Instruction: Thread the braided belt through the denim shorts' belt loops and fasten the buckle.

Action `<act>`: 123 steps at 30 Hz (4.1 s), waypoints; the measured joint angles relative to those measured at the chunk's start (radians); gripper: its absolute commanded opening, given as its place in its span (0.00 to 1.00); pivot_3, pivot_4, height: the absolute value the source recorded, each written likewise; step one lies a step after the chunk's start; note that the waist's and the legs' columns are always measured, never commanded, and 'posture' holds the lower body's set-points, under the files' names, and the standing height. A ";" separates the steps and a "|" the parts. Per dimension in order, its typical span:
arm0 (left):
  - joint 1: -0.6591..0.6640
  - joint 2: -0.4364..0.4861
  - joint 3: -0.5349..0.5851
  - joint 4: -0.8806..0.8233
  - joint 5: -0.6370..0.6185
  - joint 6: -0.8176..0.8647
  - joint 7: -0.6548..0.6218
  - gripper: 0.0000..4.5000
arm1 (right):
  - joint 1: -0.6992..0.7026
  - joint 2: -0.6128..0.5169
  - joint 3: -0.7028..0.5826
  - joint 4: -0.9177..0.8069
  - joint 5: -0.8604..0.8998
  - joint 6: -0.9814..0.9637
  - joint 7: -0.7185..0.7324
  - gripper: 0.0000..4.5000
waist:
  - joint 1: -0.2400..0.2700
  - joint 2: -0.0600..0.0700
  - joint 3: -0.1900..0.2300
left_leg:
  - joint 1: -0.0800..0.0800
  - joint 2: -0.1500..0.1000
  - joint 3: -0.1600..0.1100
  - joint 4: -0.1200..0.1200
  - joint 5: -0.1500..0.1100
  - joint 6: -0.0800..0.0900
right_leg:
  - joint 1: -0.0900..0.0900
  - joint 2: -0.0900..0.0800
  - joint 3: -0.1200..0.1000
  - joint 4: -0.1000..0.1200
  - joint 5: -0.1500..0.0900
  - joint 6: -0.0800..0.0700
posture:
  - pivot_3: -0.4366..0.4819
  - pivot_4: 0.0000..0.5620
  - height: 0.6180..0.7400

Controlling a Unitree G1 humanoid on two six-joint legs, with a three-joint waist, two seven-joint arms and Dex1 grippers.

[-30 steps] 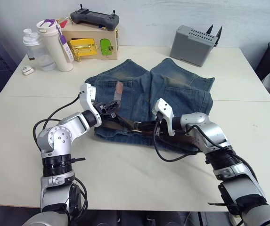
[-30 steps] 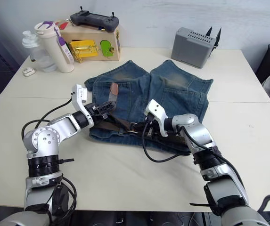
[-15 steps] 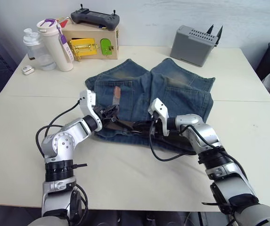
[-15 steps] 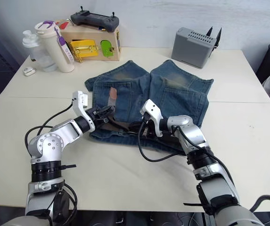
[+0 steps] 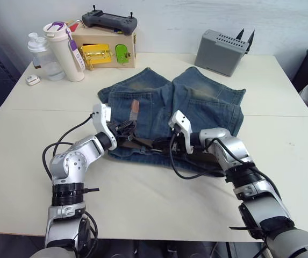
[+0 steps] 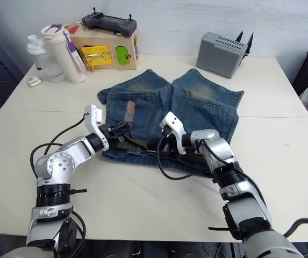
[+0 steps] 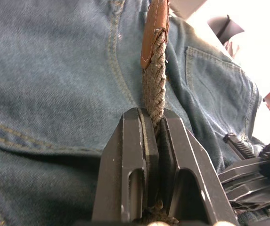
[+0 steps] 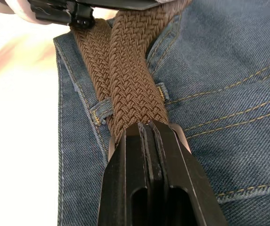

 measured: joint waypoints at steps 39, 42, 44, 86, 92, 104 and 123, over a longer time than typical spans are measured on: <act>-0.619 -0.175 -0.198 0.927 0.290 -0.415 -0.428 0.00 | 0.086 -0.161 0.174 -0.323 -0.254 0.041 -0.110 0.02 | 0.030 0.002 -0.010 | 0.029 -0.004 -0.008 -0.013 -0.007 0.005 | 0.039 -0.006 -0.009 -0.025 0.003 0.005 | 0.48 0.27 0.97; -0.674 -0.213 -0.212 1.024 0.337 -0.462 -0.440 0.00 | 0.108 -0.165 0.191 -0.372 -0.312 0.023 -0.129 0.02 | 0.031 0.001 -0.010 | 0.029 -0.004 -0.008 -0.013 -0.008 0.005 | 0.039 -0.006 -0.009 -0.025 0.002 0.005 | 0.48 0.27 0.97; -0.704 -0.240 -0.220 1.080 0.367 -0.490 -0.451 0.00 | 0.121 -0.165 0.201 -0.397 -0.348 0.008 -0.139 0.02 | 0.029 0.001 -0.010 | 0.029 -0.004 -0.008 -0.013 -0.008 0.006 | 0.039 -0.006 -0.009 -0.025 0.003 0.006 | 0.48 0.27 0.97; -0.663 -0.086 -0.401 0.900 0.781 -0.722 -0.704 0.00 | 0.269 -0.289 -0.035 -0.607 -0.140 0.264 0.089 0.02 | 0.025 0.008 -0.006 | 0.010 -0.005 -0.010 -0.014 -0.013 0.012 | 0.028 -0.006 -0.012 -0.038 0.004 0.010 | 0.48 0.27 0.97; -0.465 -0.005 -0.379 0.469 0.683 -0.424 -0.737 0.00 | 0.266 -0.277 -0.040 -0.603 -0.084 0.306 0.034 0.02 | 0.022 0.008 -0.006 | 0.010 -0.004 -0.010 -0.013 -0.011 0.011 | 0.029 -0.005 -0.011 -0.037 0.004 0.010 | 0.48 0.27 0.97; -0.311 -0.001 -0.403 0.096 0.551 -0.231 -0.667 0.00 | 0.224 -0.376 -0.155 -0.697 0.093 0.493 -0.017 0.02 | 0.008 0.010 -0.004 | 0.013 -0.004 -0.010 -0.013 -0.010 0.012 | 0.028 -0.006 -0.010 -0.034 0.004 0.010 | 0.48 0.27 0.97; -0.296 0.087 -0.448 0.186 0.590 -0.369 -0.576 0.00 | 0.248 -0.236 -0.054 -0.606 0.112 0.370 -0.189 0.02 | 0.003 0.010 -0.004 | 0.011 -0.004 -0.009 -0.013 -0.008 0.012 | 0.026 -0.005 -0.010 -0.032 0.004 0.010 | 0.48 0.27 0.97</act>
